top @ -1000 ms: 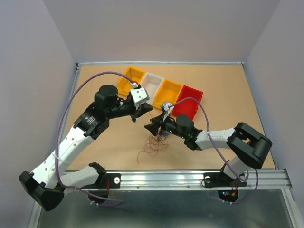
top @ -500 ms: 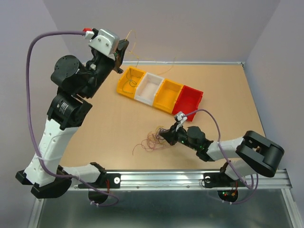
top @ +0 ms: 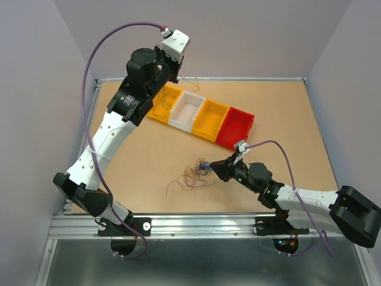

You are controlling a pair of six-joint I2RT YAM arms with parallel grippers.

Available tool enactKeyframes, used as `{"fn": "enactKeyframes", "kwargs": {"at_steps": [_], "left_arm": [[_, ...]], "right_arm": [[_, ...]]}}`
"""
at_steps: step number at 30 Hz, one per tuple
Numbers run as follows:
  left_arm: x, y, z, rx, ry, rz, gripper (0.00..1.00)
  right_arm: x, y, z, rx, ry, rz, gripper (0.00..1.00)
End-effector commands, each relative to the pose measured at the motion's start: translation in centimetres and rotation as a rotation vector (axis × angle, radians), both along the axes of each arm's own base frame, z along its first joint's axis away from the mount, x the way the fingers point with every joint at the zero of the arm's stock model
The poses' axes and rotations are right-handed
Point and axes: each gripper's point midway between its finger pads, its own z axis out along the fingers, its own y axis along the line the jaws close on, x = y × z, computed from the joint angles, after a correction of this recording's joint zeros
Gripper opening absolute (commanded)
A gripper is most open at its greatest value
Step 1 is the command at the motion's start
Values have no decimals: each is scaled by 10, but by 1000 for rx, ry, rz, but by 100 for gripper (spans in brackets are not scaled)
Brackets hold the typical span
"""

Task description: Untangle the cables

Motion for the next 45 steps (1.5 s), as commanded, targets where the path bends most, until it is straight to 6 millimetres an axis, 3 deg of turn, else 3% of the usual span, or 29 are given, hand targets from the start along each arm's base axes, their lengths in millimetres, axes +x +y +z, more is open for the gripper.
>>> {"fn": "enactKeyframes", "kwargs": {"at_steps": [1, 5, 8, 9, 14, 17, 30, 33, 45], "left_arm": [[14, 5, 16, -40, -65, -32, 0], [36, 3, -21, -11, -17, -66, 0], [55, -3, -64, 11, 44, -78, 0], [63, -2, -66, -1, 32, -74, 0], [90, -13, -117, -14, 161, -154, 0], [97, -18, -137, -13, 206, -193, 0], [83, -38, -174, 26, 282, -345, 0], [81, -39, -176, 36, 293, -358, 0], [60, -32, -85, 2, 147, -360, 0]], "right_arm": [[-3, -11, -3, -9, 11, -29, 22], [-4, -15, 2, -3, 3, -40, 24], [-4, -17, 3, -4, 2, -44, 25], [-5, -17, 4, -3, 3, -43, 25], [-4, -19, 4, -11, 1, -55, 25], [-3, -21, 2, -19, 4, -62, 26], [-3, -25, 1, -23, 2, -74, 26], [-3, -25, 1, -25, 4, -74, 26], [-1, -24, 3, -26, 1, -83, 26]]}}
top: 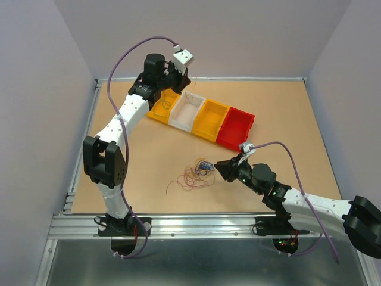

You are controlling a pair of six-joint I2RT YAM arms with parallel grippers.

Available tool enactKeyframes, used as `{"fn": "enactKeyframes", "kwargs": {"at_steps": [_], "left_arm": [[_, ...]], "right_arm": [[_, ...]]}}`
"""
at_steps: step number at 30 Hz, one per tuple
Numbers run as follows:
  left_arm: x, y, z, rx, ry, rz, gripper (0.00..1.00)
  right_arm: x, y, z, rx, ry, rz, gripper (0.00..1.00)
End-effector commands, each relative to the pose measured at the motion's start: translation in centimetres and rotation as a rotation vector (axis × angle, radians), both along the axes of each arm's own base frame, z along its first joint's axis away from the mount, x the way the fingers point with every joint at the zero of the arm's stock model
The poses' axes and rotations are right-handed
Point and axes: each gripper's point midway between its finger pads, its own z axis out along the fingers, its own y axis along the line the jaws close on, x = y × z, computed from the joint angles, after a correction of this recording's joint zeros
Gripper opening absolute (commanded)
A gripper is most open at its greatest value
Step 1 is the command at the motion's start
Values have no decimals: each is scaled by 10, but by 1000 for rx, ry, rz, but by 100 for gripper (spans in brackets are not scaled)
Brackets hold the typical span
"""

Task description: Untangle the cables

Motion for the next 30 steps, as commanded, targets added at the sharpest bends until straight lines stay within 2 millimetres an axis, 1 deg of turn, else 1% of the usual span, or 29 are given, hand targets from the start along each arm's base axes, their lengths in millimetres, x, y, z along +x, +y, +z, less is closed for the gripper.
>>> {"fn": "enactKeyframes", "kwargs": {"at_steps": [1, 4, 7, 12, 15, 16, 18, 19, 22, 23, 24, 26, 27, 28, 29, 30], "left_arm": [[-29, 1, 105, -91, -187, -46, 0], [-34, -1, 114, -109, -190, -62, 0], [-40, -7, 114, -129, -165, -103, 0], [-35, -6, 101, -113, -137, -96, 0], [-31, -5, 85, -99, -117, -89, 0], [-29, -5, 71, -90, -93, -88, 0], [-22, -5, 52, -98, -59, -100, 0], [-15, -3, 29, -93, -10, -101, 0], [-2, 4, 2, -109, 64, -105, 0], [-1, 4, 0, -129, 87, -132, 0], [9, 14, -17, -130, 129, -119, 0], [16, 19, -21, -143, 146, -136, 0], [21, 23, -35, -136, 185, -130, 0], [26, 30, -40, -134, 198, -119, 0], [30, 33, -46, -125, 216, -124, 0], [33, 36, -47, -124, 222, -122, 0]], "right_arm": [[1, -3, -4, -9, -8, -14, 26], [1, -2, -5, -13, -4, -10, 26], [1, 0, -4, -11, -4, -5, 26], [0, 0, -4, -8, -1, -1, 26], [-1, 0, -4, -5, 0, 0, 26], [-1, -1, -4, -4, 1, 0, 26], [-1, -1, -3, 0, 0, 0, 26], [-1, 0, -3, 1, -1, 0, 26], [-1, 1, -3, -2, 0, 4, 26], [-1, 1, -3, -2, 2, 6, 26], [-1, 1, -4, -4, 2, 7, 26], [-1, 2, -3, -3, 4, 9, 26], [-1, 1, -3, -3, 3, 6, 26], [-1, 1, -4, -6, 5, 6, 26], [-1, 1, -4, -4, 6, 4, 26], [-1, 1, -3, -4, 4, 4, 26]]}}
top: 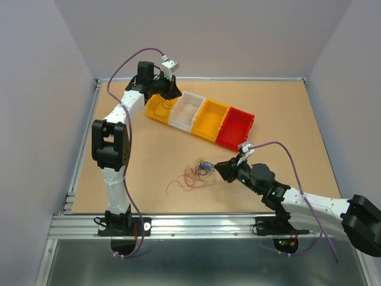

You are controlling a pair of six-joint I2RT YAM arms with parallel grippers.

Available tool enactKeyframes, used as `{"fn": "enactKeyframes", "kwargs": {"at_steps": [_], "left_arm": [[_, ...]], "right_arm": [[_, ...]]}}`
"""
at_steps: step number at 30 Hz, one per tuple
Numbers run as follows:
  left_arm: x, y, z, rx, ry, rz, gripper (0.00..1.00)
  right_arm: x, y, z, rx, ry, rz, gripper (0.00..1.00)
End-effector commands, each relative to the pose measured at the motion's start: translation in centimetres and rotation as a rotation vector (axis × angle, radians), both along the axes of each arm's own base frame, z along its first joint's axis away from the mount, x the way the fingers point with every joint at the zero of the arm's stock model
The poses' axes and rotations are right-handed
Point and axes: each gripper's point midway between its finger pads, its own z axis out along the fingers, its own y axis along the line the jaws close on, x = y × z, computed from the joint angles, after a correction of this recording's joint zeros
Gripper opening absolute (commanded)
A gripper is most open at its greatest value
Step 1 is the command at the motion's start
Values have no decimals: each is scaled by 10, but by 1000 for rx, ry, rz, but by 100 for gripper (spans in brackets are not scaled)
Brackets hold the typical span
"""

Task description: Untangle the cables

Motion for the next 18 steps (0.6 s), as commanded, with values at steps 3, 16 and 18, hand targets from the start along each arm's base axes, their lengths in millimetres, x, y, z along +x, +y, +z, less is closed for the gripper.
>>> {"fn": "enactKeyframes", "kwargs": {"at_steps": [3, 16, 18], "left_arm": [[15, 18, 31, -53, -30, -38, 0], [40, 48, 22, -3, -73, 51, 0], [43, 50, 11, 30, -77, 103, 0]], "right_arm": [[0, 1, 5, 15, -12, 3, 26], [0, 5, 1, -3, -6, 16, 27], [0, 5, 2, -1, -8, 17, 27]]}}
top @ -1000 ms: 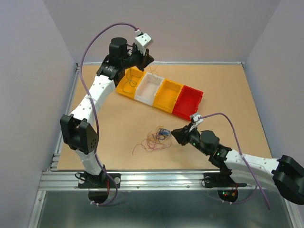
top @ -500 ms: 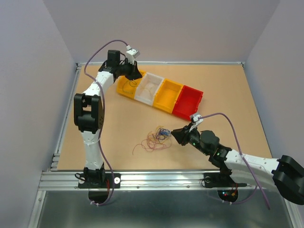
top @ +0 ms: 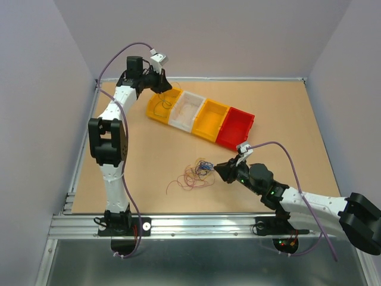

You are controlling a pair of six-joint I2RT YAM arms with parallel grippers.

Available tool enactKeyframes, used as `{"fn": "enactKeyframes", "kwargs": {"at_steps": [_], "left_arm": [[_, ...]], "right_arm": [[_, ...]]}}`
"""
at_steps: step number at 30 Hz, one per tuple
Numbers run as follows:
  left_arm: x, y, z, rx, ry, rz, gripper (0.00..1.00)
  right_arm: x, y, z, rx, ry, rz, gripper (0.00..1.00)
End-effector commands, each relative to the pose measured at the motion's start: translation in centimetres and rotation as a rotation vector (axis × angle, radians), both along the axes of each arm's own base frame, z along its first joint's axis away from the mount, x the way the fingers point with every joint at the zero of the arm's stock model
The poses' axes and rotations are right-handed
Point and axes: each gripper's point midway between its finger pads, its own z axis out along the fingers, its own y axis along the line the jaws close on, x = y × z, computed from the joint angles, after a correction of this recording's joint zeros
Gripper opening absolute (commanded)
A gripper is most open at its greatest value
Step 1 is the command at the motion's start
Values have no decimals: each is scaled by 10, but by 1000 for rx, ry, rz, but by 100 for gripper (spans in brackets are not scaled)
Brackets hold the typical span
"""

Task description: Untangle the cables

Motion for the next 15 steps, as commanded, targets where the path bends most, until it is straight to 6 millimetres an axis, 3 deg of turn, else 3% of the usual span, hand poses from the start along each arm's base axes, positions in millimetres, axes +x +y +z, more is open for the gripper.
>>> {"fn": "enactKeyframes", "kwargs": {"at_steps": [1, 10, 12, 14, 15], "left_arm": [[7, -1, 20, 42, -108, 57, 0], [26, -12, 3, 134, -119, 280, 0], [23, -23, 3, 166, -156, 300, 0], [18, -22, -11, 223, -173, 340, 0], [15, -30, -3, 221, -207, 343, 0]], "right_arm": [[1, 5, 13, 27, -31, 12, 26], [1, 4, 13, 21, -41, 17, 27], [1, 4, 14, 19, -45, 18, 27], [1, 4, 15, 18, -48, 20, 27], [1, 5, 14, 16, -46, 20, 27]]}}
